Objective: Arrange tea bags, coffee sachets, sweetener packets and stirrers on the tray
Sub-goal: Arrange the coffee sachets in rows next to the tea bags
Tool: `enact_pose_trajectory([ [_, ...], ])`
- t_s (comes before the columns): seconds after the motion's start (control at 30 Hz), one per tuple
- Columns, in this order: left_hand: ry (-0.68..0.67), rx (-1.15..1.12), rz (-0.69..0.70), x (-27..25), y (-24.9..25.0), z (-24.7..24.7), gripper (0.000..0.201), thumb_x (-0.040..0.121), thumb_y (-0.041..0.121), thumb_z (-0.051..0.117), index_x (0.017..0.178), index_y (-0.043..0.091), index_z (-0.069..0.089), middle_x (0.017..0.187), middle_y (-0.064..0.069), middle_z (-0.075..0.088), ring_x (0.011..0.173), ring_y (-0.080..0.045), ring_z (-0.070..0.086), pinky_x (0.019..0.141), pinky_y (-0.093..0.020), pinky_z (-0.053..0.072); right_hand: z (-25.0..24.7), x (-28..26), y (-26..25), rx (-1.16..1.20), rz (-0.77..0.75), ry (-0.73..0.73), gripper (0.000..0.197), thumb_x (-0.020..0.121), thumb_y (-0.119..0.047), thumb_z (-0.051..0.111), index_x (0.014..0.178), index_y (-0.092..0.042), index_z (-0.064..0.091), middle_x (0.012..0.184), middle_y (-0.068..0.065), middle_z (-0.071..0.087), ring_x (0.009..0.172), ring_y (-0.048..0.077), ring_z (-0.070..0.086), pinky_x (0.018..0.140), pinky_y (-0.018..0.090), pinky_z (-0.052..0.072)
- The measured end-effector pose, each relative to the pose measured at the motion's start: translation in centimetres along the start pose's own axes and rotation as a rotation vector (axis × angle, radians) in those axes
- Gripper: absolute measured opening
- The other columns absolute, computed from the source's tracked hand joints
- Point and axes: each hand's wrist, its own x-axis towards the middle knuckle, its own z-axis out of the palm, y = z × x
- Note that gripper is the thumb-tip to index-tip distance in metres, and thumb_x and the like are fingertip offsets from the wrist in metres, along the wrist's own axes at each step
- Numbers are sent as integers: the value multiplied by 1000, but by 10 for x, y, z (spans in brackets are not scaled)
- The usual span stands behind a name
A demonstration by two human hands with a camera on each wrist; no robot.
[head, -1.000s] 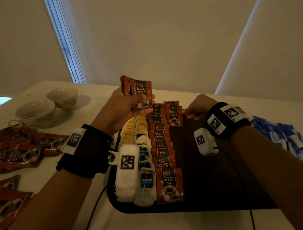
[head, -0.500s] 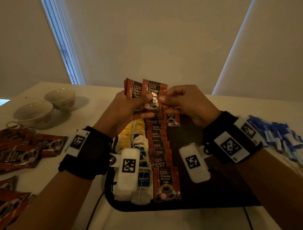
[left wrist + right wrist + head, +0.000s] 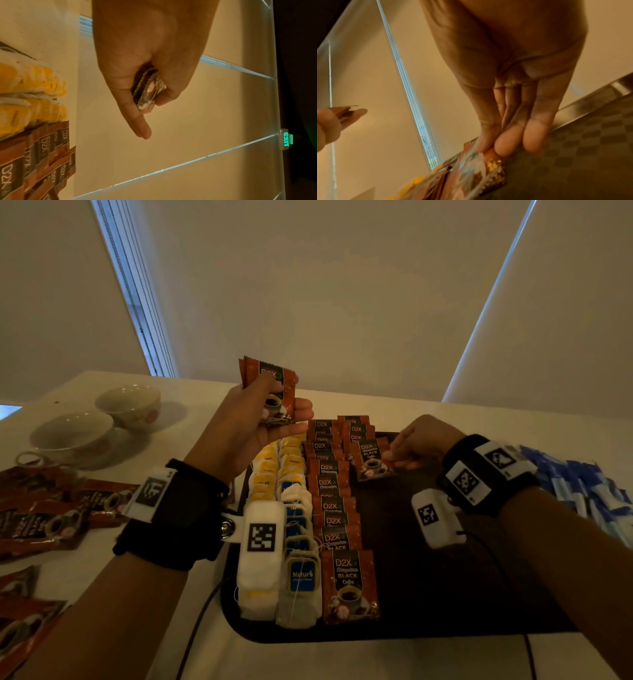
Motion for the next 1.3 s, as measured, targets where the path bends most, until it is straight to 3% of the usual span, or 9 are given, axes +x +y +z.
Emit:
enact_pose_trajectory([
  [0.13, 6, 14, 2, 0, 0, 1, 25, 98, 16, 38, 106, 8, 61, 81, -11, 71, 69, -16, 71, 55, -23, 55, 7, 9, -4, -49, 41, -22, 16, 79, -7, 70, 92, 0, 64, 81, 7, 66, 71, 13, 59, 68, 24, 49],
  [0.37, -10, 14, 5, 1, 0, 0, 25, 98, 15, 37, 107, 6, 59, 80, -11, 72, 71, -17, 72, 56, -24, 56, 14, 16, -8, -99, 40, -42, 24, 78, -10, 72, 97, 3, 65, 88, 11, 69, 79, 16, 60, 66, 22, 48],
  [0.67, -47, -21, -27, 3, -3, 0, 27, 97, 9, 33, 114, 4, 54, 87, -16, 70, 76, -22, 72, 59, -27, 57, 16, 25, -5, -90, 47, -57, 20, 78, -10, 73, 91, 2, 64, 78, 6, 68, 66, 11, 61, 64, 22, 50],
  [0.8, -70, -15, -22, 5, -5, -1, 29, 96, 8, 33, 118, 3, 51, 97, -19, 70, 86, -26, 71, 65, -29, 59, 14, 26, -4, -90, 55, -56, 17, 76, -13, 74, 85, -3, 65, 80, 7, 69, 68, 13, 61, 66, 23, 50],
  [0.9, -87, 67, -4, 6, -7, -3, 29, 97, 8, 35, 120, 7, 53, 104, -15, 70, 94, -23, 70, 67, -28, 58, 8, 25, -5, -75, 46, -30, 18, 76, -15, 76, 78, -4, 62, 75, 9, 67, 69, 17, 59, 64, 25, 50],
  [1.03, -97, 174, 42, 6, -11, -4, 20, 95, 7, 49, 107, 13, 63, 105, -8, 71, 98, -20, 67, 68, -25, 57, 1, 16, -15, -131, -103, 110, 25, 83, -24, 69, 82, 0, 64, 69, 9, 66, 68, 20, 62, 73, 33, 55],
  [1.1, -54, 179, 59, 6, -13, -4, 22, 91, 6, 56, 112, 6, 62, 97, -8, 70, 85, -16, 69, 67, -25, 58, 2, 0, -25, 25, -251, 124, 28, 88, -27, 63, 89, 1, 66, 73, 8, 64, 64, 16, 61, 64, 26, 55],
  [1.17, -32, 170, 69, 7, -14, -3, 21, 88, 4, 60, 109, 6, 61, 91, -7, 68, 76, -13, 70, 65, -25, 58, 5, -20, -38, 177, -373, 37, 25, 88, -31, 61, 90, -7, 67, 79, 6, 66, 66, 11, 62, 60, 19, 55],
  [1.3, -48, 198, 92, 6, -15, -2, 23, 83, 6, 66, 105, 8, 62, 91, -5, 71, 80, -16, 72, 64, -25, 58, 20, -47, -53, 269, -446, -111, 16, 81, -26, 69, 86, -11, 68, 89, 5, 70, 76, 9, 67, 63, 20, 57],
])
